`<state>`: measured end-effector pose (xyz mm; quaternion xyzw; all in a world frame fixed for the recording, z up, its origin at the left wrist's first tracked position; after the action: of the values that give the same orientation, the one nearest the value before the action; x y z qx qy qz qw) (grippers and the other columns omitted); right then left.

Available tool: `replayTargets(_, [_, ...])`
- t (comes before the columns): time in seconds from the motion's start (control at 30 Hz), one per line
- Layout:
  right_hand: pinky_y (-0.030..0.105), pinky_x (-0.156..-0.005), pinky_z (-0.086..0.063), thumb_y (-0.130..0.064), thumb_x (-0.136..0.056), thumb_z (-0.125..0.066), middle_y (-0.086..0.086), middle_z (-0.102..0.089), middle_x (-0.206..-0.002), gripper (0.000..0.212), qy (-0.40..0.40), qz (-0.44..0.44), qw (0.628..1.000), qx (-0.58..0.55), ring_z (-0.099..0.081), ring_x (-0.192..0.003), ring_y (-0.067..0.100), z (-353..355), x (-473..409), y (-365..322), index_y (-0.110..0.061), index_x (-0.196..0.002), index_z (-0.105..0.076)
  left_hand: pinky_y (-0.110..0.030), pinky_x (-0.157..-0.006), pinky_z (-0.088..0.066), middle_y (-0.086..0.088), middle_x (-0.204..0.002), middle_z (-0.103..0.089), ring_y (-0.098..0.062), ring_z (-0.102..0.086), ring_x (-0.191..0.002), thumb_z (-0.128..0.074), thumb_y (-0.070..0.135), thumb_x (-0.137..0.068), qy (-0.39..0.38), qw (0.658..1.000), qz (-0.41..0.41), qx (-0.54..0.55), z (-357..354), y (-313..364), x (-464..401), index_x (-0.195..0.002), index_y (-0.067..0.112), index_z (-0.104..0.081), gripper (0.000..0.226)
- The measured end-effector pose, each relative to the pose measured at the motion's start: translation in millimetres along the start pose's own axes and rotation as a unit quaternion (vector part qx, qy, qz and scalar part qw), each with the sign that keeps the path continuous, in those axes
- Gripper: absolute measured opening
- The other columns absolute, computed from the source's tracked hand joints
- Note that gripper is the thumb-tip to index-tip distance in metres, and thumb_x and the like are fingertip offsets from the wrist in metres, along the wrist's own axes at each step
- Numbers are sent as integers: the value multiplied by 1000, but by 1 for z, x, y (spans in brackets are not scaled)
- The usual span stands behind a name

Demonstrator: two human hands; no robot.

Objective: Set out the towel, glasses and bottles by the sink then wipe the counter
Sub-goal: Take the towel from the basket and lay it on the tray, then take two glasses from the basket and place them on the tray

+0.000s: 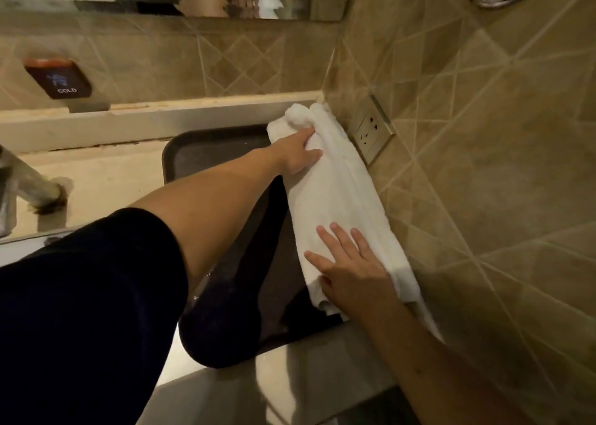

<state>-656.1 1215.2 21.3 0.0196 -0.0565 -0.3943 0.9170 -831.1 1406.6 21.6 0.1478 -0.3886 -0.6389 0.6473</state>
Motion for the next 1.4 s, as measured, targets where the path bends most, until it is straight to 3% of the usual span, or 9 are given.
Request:
replayTargets(0.1, [54, -121, 8, -36, -99, -58, 10, 0, -169, 63, -113, -15, 992, 60, 4, -154, 35, -12, -3, -5, -35, -156, -31, -38, -105, -35, -15, -151, -43, -31, -45, -133, -50, 32, -100, 21, 998, -24, -50, 9, 8, 20, -154, 12, -28, 61])
replayTargets(0.2, [54, -121, 11, -37, -97, -60, 6, 13, -169, 75, -155, -61, 981, 95, 15, -153, 33, -4, 2, -12, -37, -158, -16, -38, -100, -40, -10, -147, -45, -29, -49, -128, -60, 36, -96, 23, 997, -42, -67, 5, 0, 54, -147, 18, -38, 59])
replayTargets(0.37, [46, -123, -16, -34, -100, -55, 3, -14, -168, 51, -123, -152, 980, -35, -14, -152, 28, 32, 35, -33, -32, -149, -40, -34, -87, -49, 0, -126, -63, -18, -61, -105, -63, 43, -92, -32, 988, -77, -131, -19, -9, 131, -127, 26, -57, 40])
replayTargets(0.53, [36, -94, -51, -39, -98, -57, 1, -62, -127, 30, -88, -324, 919, -207, -60, -108, 22, 54, 111, -34, -28, -126, -59, -39, -87, -55, 7, -108, -70, -16, -66, -96, -60, 46, -92, -81, 964, -171, -185, -53, 33, 224, -119, 27, -61, 33])
replayTargets(0.67, [30, -70, -46, -43, -95, -56, 0, -68, -100, 21, -82, -339, 908, -232, -63, -90, 21, 73, 126, -31, -25, -104, -64, -39, -89, -55, 10, -105, -72, -13, -66, -96, -59, 49, -93, -86, 964, -161, -192, -49, 37, 254, -116, 30, -64, 31])
replayTargets(0.8, [29, -67, -39, -48, -92, -58, -2, -66, -96, 20, -34, -373, 903, -210, -54, -80, 17, 100, 210, -37, -30, -100, -62, -35, -83, -55, 10, -101, -71, -11, -64, -87, -60, 49, -93, -110, 941, -228, -223, -86, 90, 314, -111, 30, -65, 27])
replayTargets(1.13, [32, -67, -42, -38, -98, -57, -2, -56, -80, 21, 43, -521, 814, -255, -59, -81, 22, 120, 526, -117, -24, -82, -54, -35, -77, -53, 1, -93, -71, -20, -66, -86, -64, 42, -92, -171, 850, -391, -309, -251, 233, 515, -98, 23, -66, 20])
replayTargets(1.3, [33, -61, -43, -40, -96, -57, -6, -57, -78, 17, 61, -615, 754, -220, -57, -75, 19, 113, 690, -194, -27, -84, -56, -40, -77, -53, -3, -87, -69, -23, -65, -83, -62, 41, -93, -215, 769, -487, -353, -359, 288, 635, -94, 19, -67, 22])
replayTargets(1.4, [34, -65, -46, -43, -95, -56, -6, -58, -78, 18, 75, -670, 708, -210, -59, -75, 20, 111, 781, -246, -26, -91, -61, -31, -68, -48, 7, -84, -67, -17, -64, -80, -63, 43, -91, -231, 710, -554, -367, -419, 316, 714, -88, 28, -63, 15])
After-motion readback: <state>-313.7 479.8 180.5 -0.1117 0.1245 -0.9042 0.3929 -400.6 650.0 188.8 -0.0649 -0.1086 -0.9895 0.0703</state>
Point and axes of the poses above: each hand's wrist, its own x-axis away from the middle knuckle, its own z-axis out of the back of the hand, y = z × x, the point moved 6 cm from there along -x, towards the middle knuckle
